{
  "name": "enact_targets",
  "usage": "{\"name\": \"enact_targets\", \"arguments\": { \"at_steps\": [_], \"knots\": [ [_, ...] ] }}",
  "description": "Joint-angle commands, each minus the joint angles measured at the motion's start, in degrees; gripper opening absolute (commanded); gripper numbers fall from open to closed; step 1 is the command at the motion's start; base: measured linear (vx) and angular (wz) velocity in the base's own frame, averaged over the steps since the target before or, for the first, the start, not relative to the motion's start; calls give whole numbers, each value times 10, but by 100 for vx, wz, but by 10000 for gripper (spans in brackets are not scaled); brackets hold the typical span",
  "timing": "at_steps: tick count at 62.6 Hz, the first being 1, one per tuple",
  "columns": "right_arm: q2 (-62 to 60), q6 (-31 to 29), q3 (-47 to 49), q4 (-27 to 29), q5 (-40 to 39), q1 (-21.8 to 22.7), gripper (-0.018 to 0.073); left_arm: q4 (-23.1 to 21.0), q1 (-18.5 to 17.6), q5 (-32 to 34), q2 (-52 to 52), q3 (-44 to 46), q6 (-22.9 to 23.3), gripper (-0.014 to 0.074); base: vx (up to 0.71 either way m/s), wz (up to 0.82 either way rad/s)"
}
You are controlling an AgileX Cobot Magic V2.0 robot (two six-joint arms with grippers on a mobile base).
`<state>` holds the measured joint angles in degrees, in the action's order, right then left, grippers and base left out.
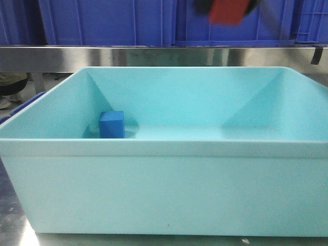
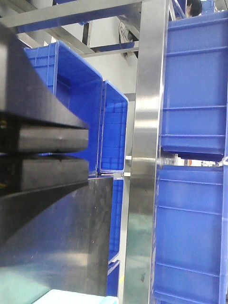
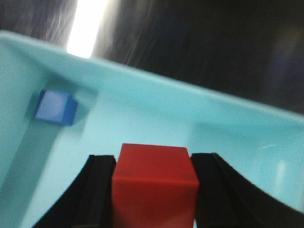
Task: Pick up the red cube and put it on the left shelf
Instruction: 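Close the right gripper on the red cube and lift it, then hold the red cube raised in the right gripper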
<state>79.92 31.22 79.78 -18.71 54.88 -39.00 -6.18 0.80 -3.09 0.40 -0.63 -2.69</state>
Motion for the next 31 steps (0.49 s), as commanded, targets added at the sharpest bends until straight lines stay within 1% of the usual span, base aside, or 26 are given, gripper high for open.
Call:
{"name": "enact_targets", "arguments": {
  "at_steps": [1,5,11,22,31],
  "knots": [
    [-85,-4,-22,-82,-15,2,120,-4,1,46,7,-14,4,102,0,0],
    [-122,-4,-54,-102,-17,6,120,-4,1,46,7,-14,4,102,0,0],
    [-184,-4,-117,-120,-29,25,120,-4,1,46,7,-14,4,102,0,0],
    [-293,-4,-228,-123,-59,87,120,-4,1,46,7,-14,4,102,0,0],
    [-363,-4,-299,-123,-56,142,120,-4,1,46,7,-14,4,102,0,0]
  ]
}}
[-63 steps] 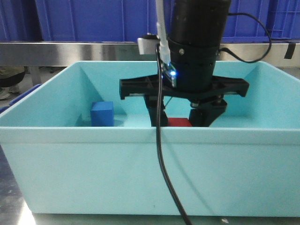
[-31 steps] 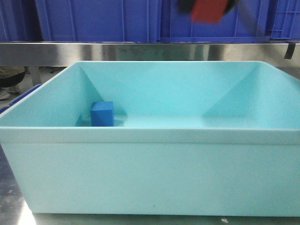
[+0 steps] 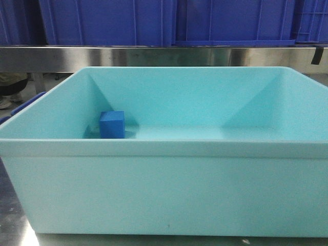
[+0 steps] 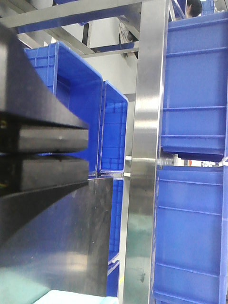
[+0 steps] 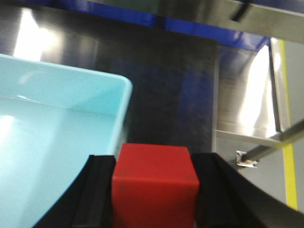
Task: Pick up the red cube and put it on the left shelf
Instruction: 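Hold the red cube raised in the right gripper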
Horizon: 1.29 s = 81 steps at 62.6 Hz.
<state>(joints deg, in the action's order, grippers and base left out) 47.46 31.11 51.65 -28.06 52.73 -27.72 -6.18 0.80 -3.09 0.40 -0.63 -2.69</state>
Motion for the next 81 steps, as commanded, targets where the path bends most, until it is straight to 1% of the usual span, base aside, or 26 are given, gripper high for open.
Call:
{"name": "enact_targets", "arguments": {
  "at_steps": [1,8,11,19,28,39,50,56,66,81],
  "knots": [
    [-46,-3,-23,-29,-34,34,120,-4,1,46,7,-14,4,102,0,0],
    [-80,-3,-54,-29,-19,62,120,-4,1,46,7,-14,4,102,0,0],
    [-91,-4,-65,-29,-15,67,120,-4,1,46,7,-14,4,102,0,0],
    [-122,-14,-88,-29,-22,67,120,-4,1,46,7,-14,4,102,0,0],
    [-186,-32,-126,-29,-57,66,120,-4,1,46,7,-14,4,102,0,0],
    [-289,-33,-195,-26,-99,65,120,-4,1,46,7,-14,4,102,0,0],
    [-365,-33,-247,-11,-109,64,120,-4,1,46,7,-14,4,102,0,0],
    [-382,-36,-259,2,-118,64,120,-4,1,46,7,-14,4,102,0,0],
    [-383,-53,-259,2,-138,64,120,-4,1,46,7,-14,4,102,0,0],
    [-383,-53,-259,-5,-140,64,120,-4,1,46,7,-14,4,102,0,0]
  ]
}}
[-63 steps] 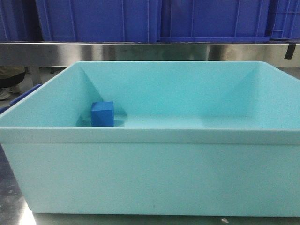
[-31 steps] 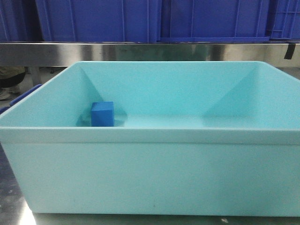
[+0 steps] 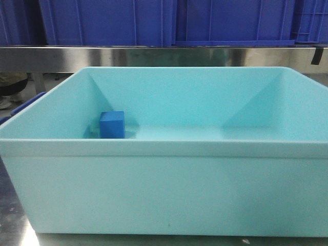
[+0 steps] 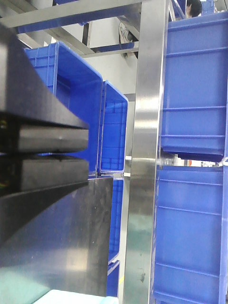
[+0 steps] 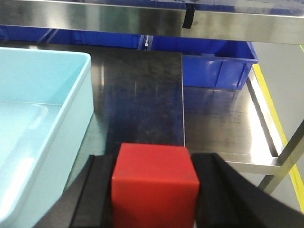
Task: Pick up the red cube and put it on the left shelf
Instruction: 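Hold the red cube raised in the right gripper, then drive the base away from the tub across the room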
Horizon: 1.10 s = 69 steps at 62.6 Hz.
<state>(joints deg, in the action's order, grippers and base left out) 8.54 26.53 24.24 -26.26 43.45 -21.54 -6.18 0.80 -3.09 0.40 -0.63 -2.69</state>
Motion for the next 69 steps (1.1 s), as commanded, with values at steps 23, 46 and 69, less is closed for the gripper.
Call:
{"name": "enact_targets", "arguments": {
  "at_steps": [23,46,69],
  "knots": [
    [6,-7,15,-23,-35,2,120,-4,1,46,7,-14,4,102,0,0],
    [6,-7,15,-23,-35,2,120,-4,1,46,7,-14,4,102,-2,14],
    [4,-7,15,-23,-32,2,120,-4,1,46,8,-14,4,102,-10,41]
  ]
}}
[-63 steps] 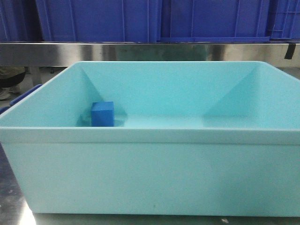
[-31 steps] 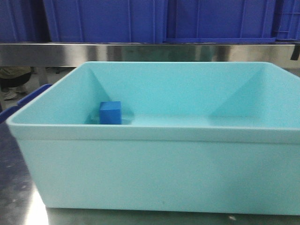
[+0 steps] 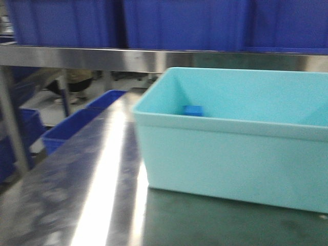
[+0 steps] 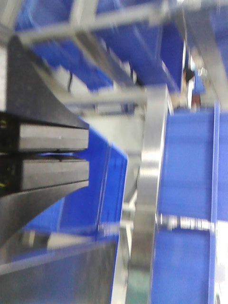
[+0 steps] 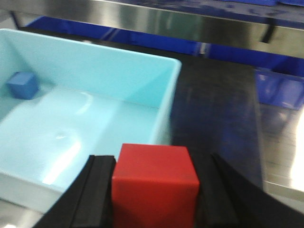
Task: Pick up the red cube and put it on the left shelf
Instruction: 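Drive the base away from the tub across the room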
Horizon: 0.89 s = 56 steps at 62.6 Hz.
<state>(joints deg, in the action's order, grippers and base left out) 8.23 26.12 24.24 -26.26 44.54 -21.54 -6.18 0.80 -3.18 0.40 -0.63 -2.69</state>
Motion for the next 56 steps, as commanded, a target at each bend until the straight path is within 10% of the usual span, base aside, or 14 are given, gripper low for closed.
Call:
{"name": "enact_targets", "arguments": {
  "at_steps": [1,56],
  "knots": [
    [7,-3,15,-23,-43,2,120,-4,1,47,8,-14,4,102,-18,26],
    [7,-3,15,-23,-42,2,120,-4,1,47,8,-14,4,102,-20,79]
  ]
}}
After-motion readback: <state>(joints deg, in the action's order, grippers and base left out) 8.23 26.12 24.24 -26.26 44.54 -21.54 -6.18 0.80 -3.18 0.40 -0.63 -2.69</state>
